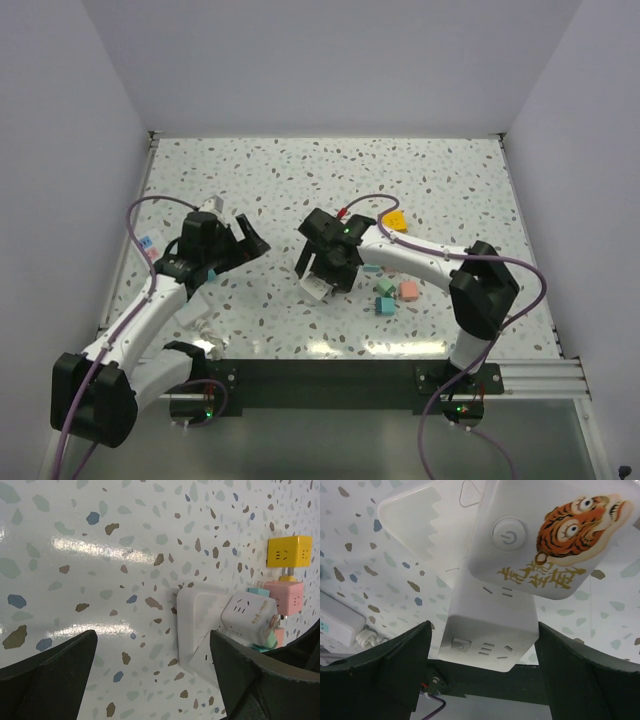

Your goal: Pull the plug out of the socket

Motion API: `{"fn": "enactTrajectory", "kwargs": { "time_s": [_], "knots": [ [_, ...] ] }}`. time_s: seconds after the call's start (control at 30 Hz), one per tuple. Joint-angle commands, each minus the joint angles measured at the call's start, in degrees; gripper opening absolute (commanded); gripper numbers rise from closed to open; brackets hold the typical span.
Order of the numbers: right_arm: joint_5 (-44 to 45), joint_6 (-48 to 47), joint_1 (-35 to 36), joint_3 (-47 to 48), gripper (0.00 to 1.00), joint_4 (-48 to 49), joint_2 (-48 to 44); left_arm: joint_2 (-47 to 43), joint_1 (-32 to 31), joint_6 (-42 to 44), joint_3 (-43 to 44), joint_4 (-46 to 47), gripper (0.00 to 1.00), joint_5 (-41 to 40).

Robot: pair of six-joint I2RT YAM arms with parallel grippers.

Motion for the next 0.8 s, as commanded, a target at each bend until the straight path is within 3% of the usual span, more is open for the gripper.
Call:
{"fn": "enactTrajectory", "kwargs": {
  "time_s": [0.0,0.17,0.23,0.43,0.63,0.7,0.77],
  "knots": [
    [-2.94,0.04,0.44,-1.26,0.84,4.57,0.57,-0.34,-0.2,0.1,-0.96,-0.66,1.0,-0.52],
    [-5.49,-3.65,0.62,-5.3,0.6,8.18,0.39,1.5,-0.2,0.63,-1.31,1.35,1.0,0.79],
    [-5.23,-4.71,0.62,-5.84,0.57,8.7,1.18,2.64,-0.2,0.72,-2.01,2.67,1.0,1.76],
    [-5.67,-8.4,0.62,-2.94,0.64,7.74,6.01,4.76,-0.2,0.45,-4.99,6.89,1.0,5.28],
    [-7.86,-11.83,0.62,-0.74,0.61,6.78,7.77,4.23,-0.2,-0.95,-7.81,10.23,1.0,7.3],
    [-9.53,-16.56,0.62,0.92,0.56,6.51,9.44,4.41,-0.2,-0.87,-8.08,10.94,1.0,7.57],
    [-12.51,-22.6,0.36,2.24,0.35,5.8,10.67,4.5,-0.2,-0.26,-8.25,11.38,1.0,8.09]
  ]
}}
